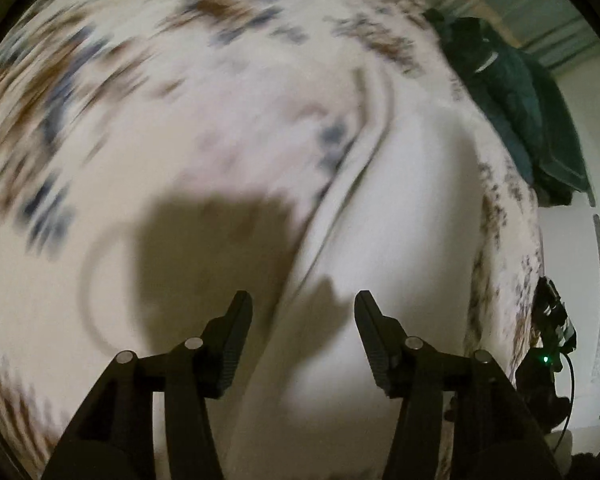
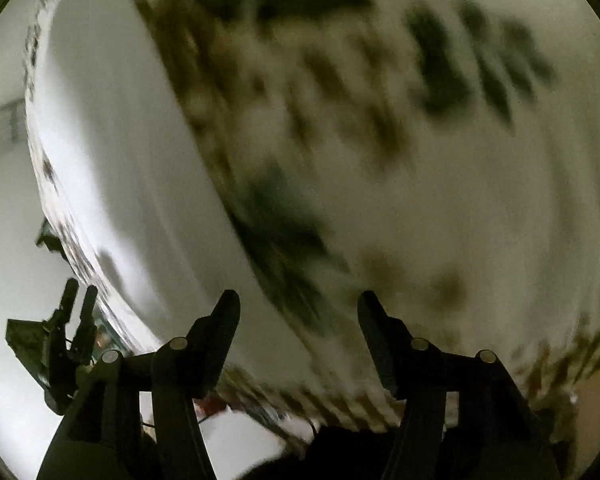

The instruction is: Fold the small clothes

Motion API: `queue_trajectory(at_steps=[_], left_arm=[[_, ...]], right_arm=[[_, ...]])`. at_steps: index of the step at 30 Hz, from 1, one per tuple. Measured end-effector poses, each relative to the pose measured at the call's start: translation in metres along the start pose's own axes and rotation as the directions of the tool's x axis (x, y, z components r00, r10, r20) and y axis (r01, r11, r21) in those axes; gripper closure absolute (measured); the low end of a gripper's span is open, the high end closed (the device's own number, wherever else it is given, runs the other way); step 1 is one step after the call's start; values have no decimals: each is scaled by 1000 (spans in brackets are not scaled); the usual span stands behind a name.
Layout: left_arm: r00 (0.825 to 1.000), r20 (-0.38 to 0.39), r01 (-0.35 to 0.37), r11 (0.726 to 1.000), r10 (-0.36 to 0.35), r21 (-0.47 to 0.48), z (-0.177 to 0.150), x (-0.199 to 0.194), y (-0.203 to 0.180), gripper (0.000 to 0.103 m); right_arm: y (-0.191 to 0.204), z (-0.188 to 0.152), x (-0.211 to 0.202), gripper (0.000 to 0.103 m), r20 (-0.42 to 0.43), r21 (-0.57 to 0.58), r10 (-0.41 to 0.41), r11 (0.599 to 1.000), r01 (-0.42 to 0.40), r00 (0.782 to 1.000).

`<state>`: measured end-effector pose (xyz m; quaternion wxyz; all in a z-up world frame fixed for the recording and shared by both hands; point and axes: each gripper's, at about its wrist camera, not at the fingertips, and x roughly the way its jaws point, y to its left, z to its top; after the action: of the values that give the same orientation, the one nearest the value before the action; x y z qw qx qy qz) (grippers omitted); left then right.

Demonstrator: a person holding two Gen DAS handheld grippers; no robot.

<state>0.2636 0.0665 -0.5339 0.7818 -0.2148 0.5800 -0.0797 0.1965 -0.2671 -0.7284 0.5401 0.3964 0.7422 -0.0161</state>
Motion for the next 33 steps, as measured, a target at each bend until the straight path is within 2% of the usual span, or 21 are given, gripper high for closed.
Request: queue_trajectory(at_steps=[2, 3, 6, 9, 11, 14, 15, 16, 18, 19, 20, 21, 22, 24, 26, 28, 29, 30, 31, 33], left_arm=[[999, 21, 27, 999, -28, 39, 35, 17, -19, 52], [997, 27, 68, 996, -69, 54, 58, 27, -31, 52], [991, 39, 126, 988, -129, 84, 112, 49, -52, 52], [992, 24, 118, 985, -122, 127, 158, 80, -72, 52], [996, 3, 91, 984, -92, 156, 183, 103, -83, 52], [999, -3, 40, 975, -40, 220, 202, 123, -95, 56], [1000, 16, 18, 968, -23, 251, 206, 127, -98, 86], [1000, 28, 3, 962, -11, 274, 208, 128, -100, 97], [998, 52, 22, 963, -37, 267, 213, 126, -98, 98], [995, 78, 39, 965, -61, 258, 214, 119, -95, 98], [993, 94, 40, 967, -66, 251, 216, 115, -93, 98], [991, 109, 46, 969, -75, 243, 219, 110, -90, 98], [989, 128, 49, 972, -80, 232, 220, 104, -85, 99], [989, 132, 38, 974, -69, 221, 227, 108, -79, 99], [995, 84, 37, 981, -54, 188, 232, 125, -67, 98], [995, -1, 101, 987, -102, 127, 233, 138, -53, 94], [992, -14, 127, 986, -126, 109, 231, 136, -50, 93], [988, -17, 152, 983, -151, 103, 228, 129, -48, 90], [985, -15, 175, 979, -175, 104, 223, 119, -46, 86], [974, -6, 226, 970, -227, 90, 209, 94, -38, 69]], right_arm=[[20, 23, -9, 40, 65, -28, 19, 999, -17, 998], [29, 34, -14, 40, 95, -41, 26, 999, -22, 995], [62, 86, -34, 40, 199, -64, 90, 995, -79, 976], [93, 146, -64, 40, 317, -69, 157, 987, -143, 935], [120, 184, -79, 40, 366, -99, 208, 978, -184, 907], [158, 234, -92, 40, 389, -140, 237, 970, -197, 890], [176, 250, -93, 38, 390, -159, 238, 969, -189, 890], [191, 262, -90, 38, 388, -174, 225, 970, -169, 894], [211, 285, -87, 38, 371, -200, 188, 972, -120, 909], [218, 295, -86, 43, 356, -216, 169, 972, -95, 919], [226, 298, -81, 59, 350, -229, 147, 971, -68, 925], [226, 298, -72, 94, 355, -244, 140, 968, -53, 925], [233, 298, -72, 93, 353, -262, 131, 964, -36, 926], [250, 295, -72, 93, 393, -306, 110, 952, 16, 913], [257, 302, -63, 91, 380, -306, 50, 949, 75, 924], [248, 296, -57, 70, 332, -283, 18, 956, 82, 943], [241, 291, -60, 64, 317, -274, 26, 960, 65, 948], [233, 284, -66, 50, 296, -264, 57, 964, 25, 953], [223, 274, -72, 43, 268, -260, 97, 965, -25, 958], [199, 249, -81, 42, 212, -257, 168, 960, -111, 963]])
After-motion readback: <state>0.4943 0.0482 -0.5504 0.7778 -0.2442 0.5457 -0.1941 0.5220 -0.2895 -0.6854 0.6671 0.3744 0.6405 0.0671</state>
